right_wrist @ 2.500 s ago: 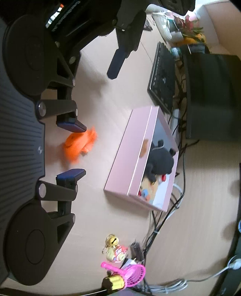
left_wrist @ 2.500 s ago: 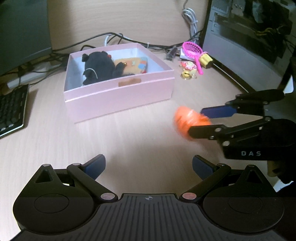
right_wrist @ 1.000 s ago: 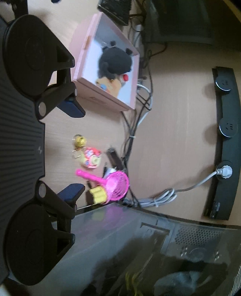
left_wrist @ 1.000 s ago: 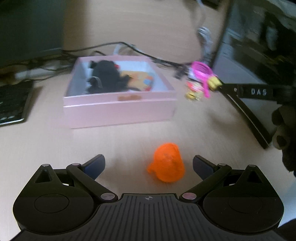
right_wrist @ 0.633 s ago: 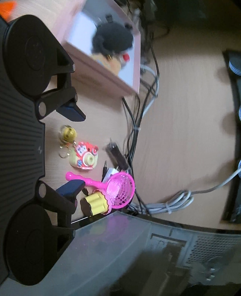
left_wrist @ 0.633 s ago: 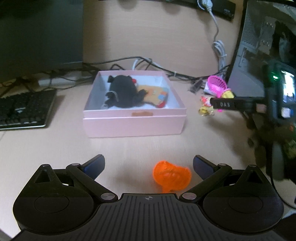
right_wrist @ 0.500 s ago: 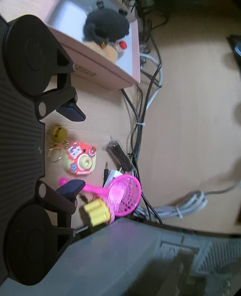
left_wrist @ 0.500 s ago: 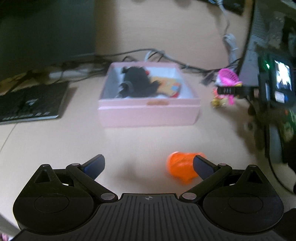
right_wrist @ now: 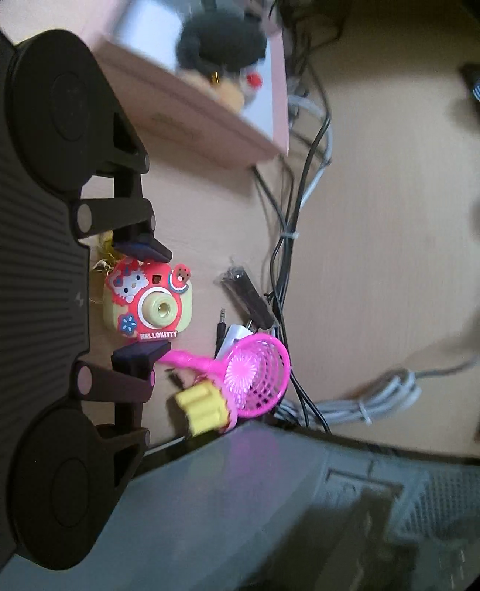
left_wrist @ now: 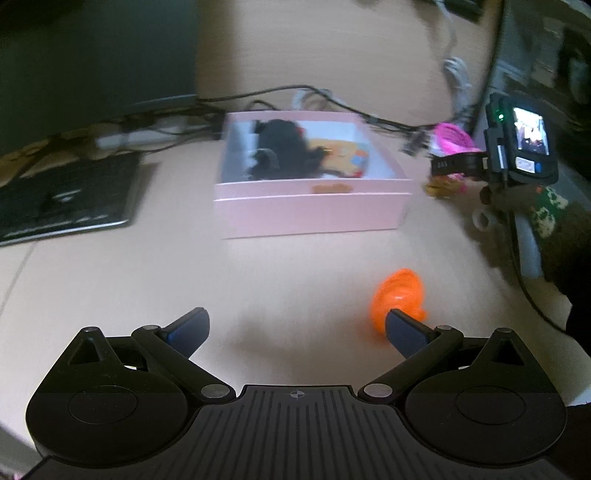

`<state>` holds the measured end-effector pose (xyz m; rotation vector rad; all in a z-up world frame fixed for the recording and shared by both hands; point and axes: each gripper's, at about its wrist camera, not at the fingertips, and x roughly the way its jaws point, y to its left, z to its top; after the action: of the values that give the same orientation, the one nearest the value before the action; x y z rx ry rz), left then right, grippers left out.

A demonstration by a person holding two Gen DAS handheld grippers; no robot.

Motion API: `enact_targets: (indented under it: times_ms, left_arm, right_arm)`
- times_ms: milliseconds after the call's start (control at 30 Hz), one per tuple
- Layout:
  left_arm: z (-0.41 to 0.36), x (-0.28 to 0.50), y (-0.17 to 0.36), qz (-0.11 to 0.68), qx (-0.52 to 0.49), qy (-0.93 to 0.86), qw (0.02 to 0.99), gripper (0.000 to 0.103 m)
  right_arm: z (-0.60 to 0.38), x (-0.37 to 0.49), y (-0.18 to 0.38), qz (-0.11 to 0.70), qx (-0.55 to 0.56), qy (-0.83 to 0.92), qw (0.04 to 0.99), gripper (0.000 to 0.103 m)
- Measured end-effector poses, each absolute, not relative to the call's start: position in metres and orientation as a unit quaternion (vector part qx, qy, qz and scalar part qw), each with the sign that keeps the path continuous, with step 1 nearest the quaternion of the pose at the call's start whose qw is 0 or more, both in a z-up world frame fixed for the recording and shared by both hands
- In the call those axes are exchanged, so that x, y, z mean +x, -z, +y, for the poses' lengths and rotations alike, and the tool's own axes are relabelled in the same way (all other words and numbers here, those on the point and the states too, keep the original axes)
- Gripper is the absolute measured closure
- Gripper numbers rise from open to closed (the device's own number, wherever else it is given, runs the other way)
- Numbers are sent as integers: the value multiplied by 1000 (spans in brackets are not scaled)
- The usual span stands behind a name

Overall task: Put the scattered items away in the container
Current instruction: 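Grasp the red Hello Kitty toy with the right tool while the left approaches the orange toy, then grasp the orange toy with the left tool while the right holds the Hello Kitty toy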

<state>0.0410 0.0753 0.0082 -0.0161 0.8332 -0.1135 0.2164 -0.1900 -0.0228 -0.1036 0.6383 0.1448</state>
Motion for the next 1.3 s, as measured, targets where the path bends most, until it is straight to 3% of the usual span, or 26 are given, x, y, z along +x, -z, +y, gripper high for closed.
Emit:
enact_targets:
  times_ms: [467,1100,1167,1200,1233,1300]
  left_arm:
    - [14,79,25,411,65,179,891,0]
    - [13,79,42,398,99,176,895,1]
    - [9,80,43,396,105,174,895,6]
    - [7,81,44,398,108,175,894,24]
    - [5,82,45,402,111,177,892,30]
    - [4,82,44,401,108,176,893,31]
  right_arm:
    - [-237,69,-18,336,-48,-139,930,59]
    - [-223,50,-7,361,-92,-172,912,59]
    - [-221,48,-7,360,-98,-177,911,59]
    - [-221,48,-7,359,-100,-179,911,59]
    - [-221,48,-8,358,-100,-180,911,59]
    - [-221,49,-8,360,-99,-185,909,59]
